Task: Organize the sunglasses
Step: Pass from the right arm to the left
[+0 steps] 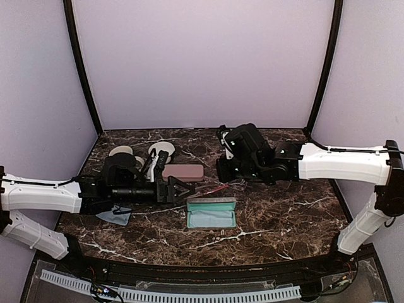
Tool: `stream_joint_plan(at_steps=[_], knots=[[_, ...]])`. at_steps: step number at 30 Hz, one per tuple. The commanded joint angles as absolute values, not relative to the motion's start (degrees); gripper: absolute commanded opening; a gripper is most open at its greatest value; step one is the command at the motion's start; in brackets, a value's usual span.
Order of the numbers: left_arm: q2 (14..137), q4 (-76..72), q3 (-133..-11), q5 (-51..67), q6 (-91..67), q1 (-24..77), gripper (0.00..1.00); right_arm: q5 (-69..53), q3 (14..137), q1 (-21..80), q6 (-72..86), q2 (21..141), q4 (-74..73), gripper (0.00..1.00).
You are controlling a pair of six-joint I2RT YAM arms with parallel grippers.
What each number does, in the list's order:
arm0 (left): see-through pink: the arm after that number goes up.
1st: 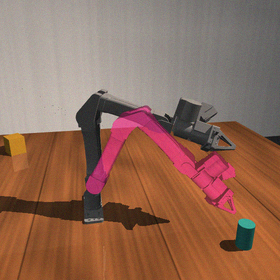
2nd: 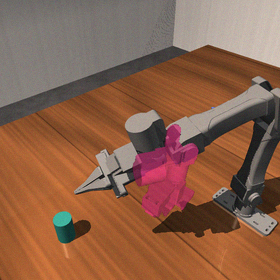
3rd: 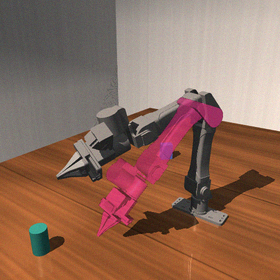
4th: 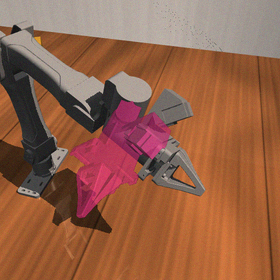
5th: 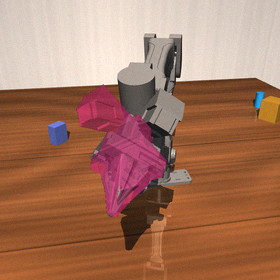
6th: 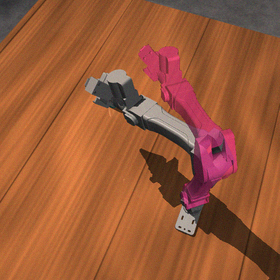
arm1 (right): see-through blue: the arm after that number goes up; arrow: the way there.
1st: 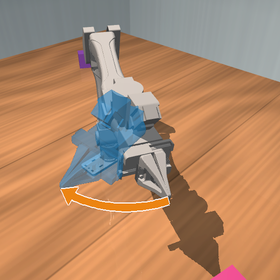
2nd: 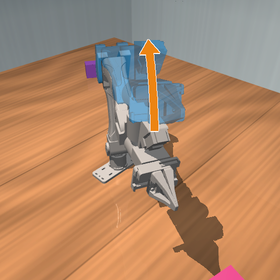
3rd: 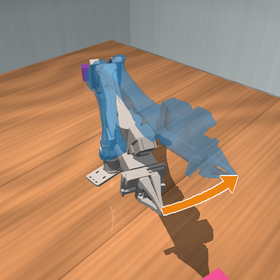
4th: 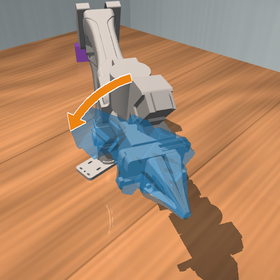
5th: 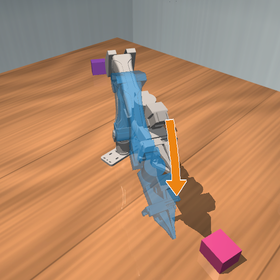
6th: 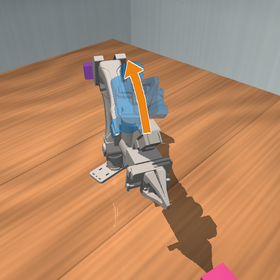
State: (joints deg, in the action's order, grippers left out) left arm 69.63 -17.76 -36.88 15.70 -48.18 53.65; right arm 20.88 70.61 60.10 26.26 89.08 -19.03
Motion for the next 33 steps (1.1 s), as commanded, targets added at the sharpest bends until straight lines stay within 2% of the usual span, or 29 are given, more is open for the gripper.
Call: stream_joint_plan(at_steps=[1, 13, 21, 33], knots=[[70.9, -21.8, -35.6, 18.5, -50.1, 54.0, 0.9, 22.4, 72.3, 60.6, 27.2, 89.4, -16.2, 0.0], [71.8, -23.4, -35.1, 19.2, -50.5, 54.0, 0.73, 22.8, 72.5, 60.6, 27.6, 90.2, -16.4, 0.0], [72.3, -23.3, -35.3, 19.7, -49.8, 54.0, 0.71, 23.0, 72.8, 60.7, 27.6, 90.3, -16.8, 0.0], [73.0, -23.5, -35.4, 20.5, -49.1, 54.1, 0.56, 22.9, 73.0, 60.6, 27.6, 90.6, -16.9, 0.0]])
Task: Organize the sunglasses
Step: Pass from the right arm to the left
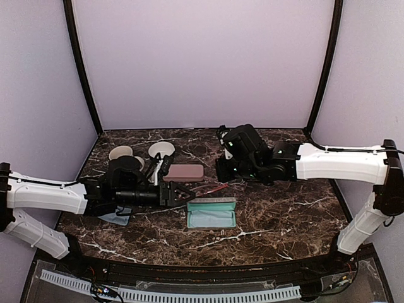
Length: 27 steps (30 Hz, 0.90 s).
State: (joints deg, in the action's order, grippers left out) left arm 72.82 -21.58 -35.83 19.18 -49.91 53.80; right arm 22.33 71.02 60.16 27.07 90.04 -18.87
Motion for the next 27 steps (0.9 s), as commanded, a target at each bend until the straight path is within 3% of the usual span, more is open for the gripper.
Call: stream_joint_plan(at_steps=[1, 11, 19, 27], knots=[[73.0, -23.5, -35.4, 20.5, -49.1, 54.1, 0.54, 22.9, 73.0, 60.6, 27.6, 90.6, -17.0, 0.0], [72.9, -23.8, -35.2, 20.1, -48.2, 54.1, 0.38, 21.9, 72.4, 60.6, 27.5, 90.7, -16.7, 0.0], [72.7, -22.3, -35.3, 19.0, -46.7, 54.1, 0.19, 18.9, 70.9, 60.6, 26.4, 89.8, -16.0, 0.0], [72.6, -20.6, -35.7, 17.8, -44.3, 54.1, 0.02, 14.6, 69.6, 60.6, 25.7, 88.8, -15.9, 0.12]])
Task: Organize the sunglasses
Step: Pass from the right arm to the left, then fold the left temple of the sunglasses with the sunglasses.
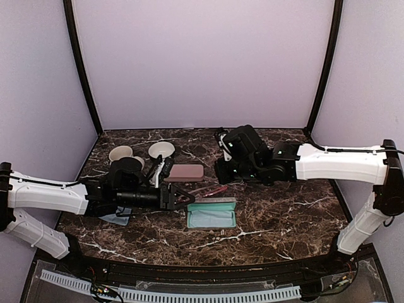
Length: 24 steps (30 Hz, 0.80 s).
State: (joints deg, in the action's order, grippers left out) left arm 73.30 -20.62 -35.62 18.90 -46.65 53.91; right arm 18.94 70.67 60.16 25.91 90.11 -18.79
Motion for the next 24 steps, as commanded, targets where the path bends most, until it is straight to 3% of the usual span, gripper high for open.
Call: stream_joint_plan(at_steps=[1, 24], knots=[[72.7, -20.5, -35.7, 17.8, -44.2, 54.1, 0.0, 14.2, 69.5, 60.6, 25.7, 88.7, -15.6, 0.14], [71.5, -17.9, -35.3, 15.7, -41.7, 54.0, 0.0, -4.3, 63.4, 60.6, 24.1, 86.7, -9.9, 0.43]])
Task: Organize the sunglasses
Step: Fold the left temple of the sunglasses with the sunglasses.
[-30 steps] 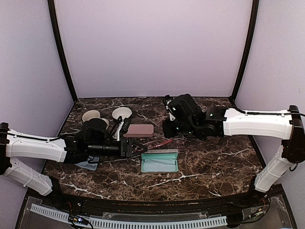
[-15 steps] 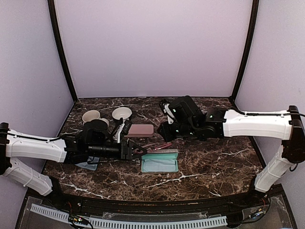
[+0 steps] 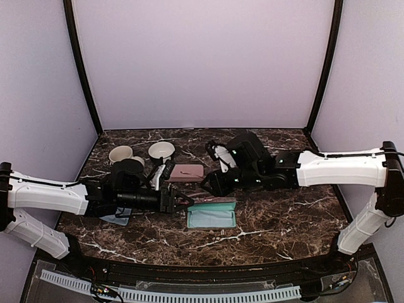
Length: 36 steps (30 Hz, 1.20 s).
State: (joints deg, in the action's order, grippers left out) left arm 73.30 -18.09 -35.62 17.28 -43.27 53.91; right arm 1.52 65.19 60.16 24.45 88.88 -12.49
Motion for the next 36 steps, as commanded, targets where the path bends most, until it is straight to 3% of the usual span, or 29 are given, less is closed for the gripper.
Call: stream_joint_plan(at_steps=[1, 11, 20, 36], knots=[[71.4, -18.0, -35.3, 15.6, -41.6, 53.9, 0.0, -5.1, 63.0, 60.6, 24.0, 86.5, -9.7, 0.44], [70.6, -18.2, -34.6, 15.7, -40.9, 53.9, 0.0, -10.8, 60.6, 60.6, 22.7, 85.8, -8.5, 0.56], [70.2, -18.1, -34.2, 16.6, -40.7, 53.5, 0.0, -6.3, 60.3, 60.6, 21.0, 82.3, -11.3, 0.64], [66.4, -18.1, -30.9, 34.4, -46.6, 45.5, 0.0, -5.6, 61.9, 60.6, 11.1, 79.6, -22.9, 0.75]])
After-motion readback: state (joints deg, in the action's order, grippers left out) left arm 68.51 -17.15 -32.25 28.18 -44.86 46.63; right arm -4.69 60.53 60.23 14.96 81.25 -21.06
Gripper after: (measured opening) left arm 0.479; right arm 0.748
